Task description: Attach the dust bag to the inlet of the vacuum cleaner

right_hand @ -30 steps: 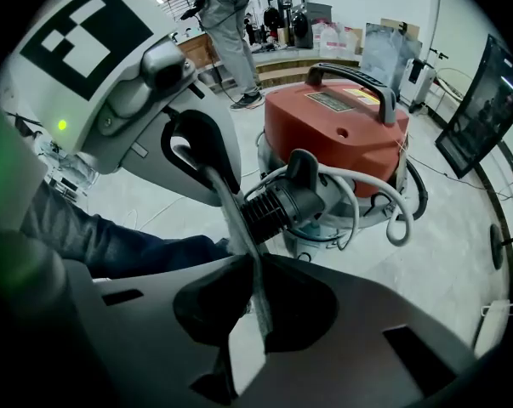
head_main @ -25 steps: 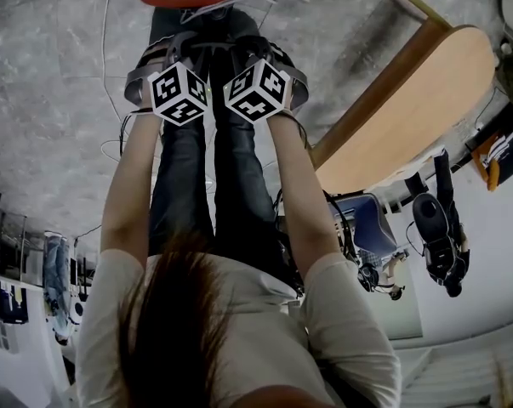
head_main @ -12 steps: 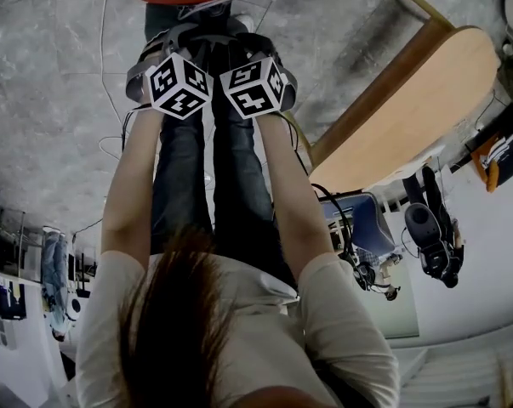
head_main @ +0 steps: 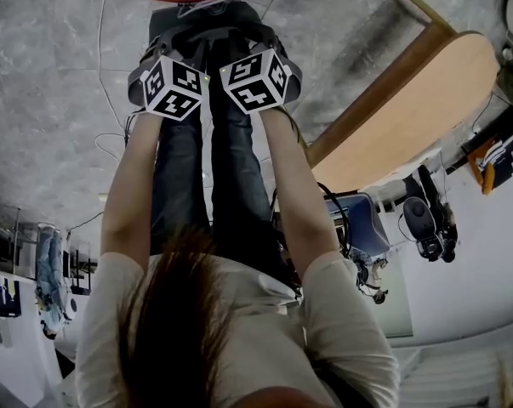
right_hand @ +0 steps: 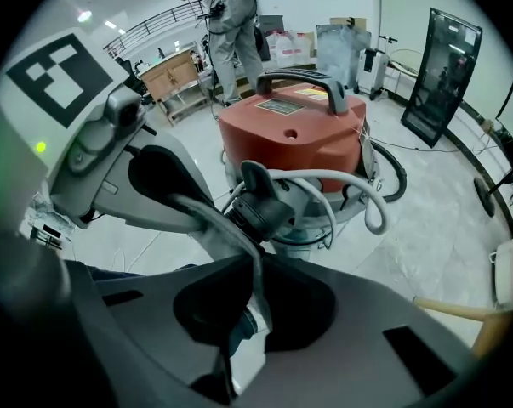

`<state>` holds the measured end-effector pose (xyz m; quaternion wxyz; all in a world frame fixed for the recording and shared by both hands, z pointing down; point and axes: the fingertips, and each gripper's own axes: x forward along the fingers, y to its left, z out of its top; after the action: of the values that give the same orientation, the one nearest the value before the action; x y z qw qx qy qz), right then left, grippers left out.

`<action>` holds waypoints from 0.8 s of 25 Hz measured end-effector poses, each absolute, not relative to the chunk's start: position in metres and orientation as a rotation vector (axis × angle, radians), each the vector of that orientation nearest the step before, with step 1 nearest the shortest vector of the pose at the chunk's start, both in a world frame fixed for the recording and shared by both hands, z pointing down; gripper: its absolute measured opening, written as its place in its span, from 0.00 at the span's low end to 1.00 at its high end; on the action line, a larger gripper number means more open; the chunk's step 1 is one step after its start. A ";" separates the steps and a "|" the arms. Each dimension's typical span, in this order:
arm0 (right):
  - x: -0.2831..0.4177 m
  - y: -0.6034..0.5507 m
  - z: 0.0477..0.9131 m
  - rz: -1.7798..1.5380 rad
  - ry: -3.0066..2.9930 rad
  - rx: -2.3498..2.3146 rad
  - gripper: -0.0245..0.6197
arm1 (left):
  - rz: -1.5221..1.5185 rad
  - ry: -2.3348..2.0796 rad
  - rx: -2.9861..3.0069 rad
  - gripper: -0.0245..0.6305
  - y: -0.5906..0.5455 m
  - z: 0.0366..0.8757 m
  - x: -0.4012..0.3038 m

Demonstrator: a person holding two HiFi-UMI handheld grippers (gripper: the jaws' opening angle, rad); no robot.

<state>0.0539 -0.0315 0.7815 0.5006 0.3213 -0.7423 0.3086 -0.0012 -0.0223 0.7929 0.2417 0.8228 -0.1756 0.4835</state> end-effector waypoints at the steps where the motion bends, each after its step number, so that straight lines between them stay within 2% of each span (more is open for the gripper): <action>1: 0.055 -0.031 0.782 0.753 -1.798 0.788 0.09 | 1.339 -0.472 2.255 0.16 -0.025 0.793 0.000; 8: 0.062 -0.026 0.784 0.857 -1.782 0.917 0.09 | 1.404 -0.411 2.278 0.17 -0.034 0.793 0.008; 15: 0.058 -0.038 0.785 0.783 -1.790 0.837 0.09 | 1.204 -0.613 2.182 0.16 -0.027 0.795 0.004; 20: 0.056 -0.036 0.784 0.768 -1.823 0.836 0.09 | 1.260 -0.547 2.217 0.16 -0.029 0.794 0.003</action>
<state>0.0560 -0.0364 0.7841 0.4768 0.3421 -0.7463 0.3143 0.0026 -0.0286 0.7936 0.2635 0.8201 -0.2022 0.4660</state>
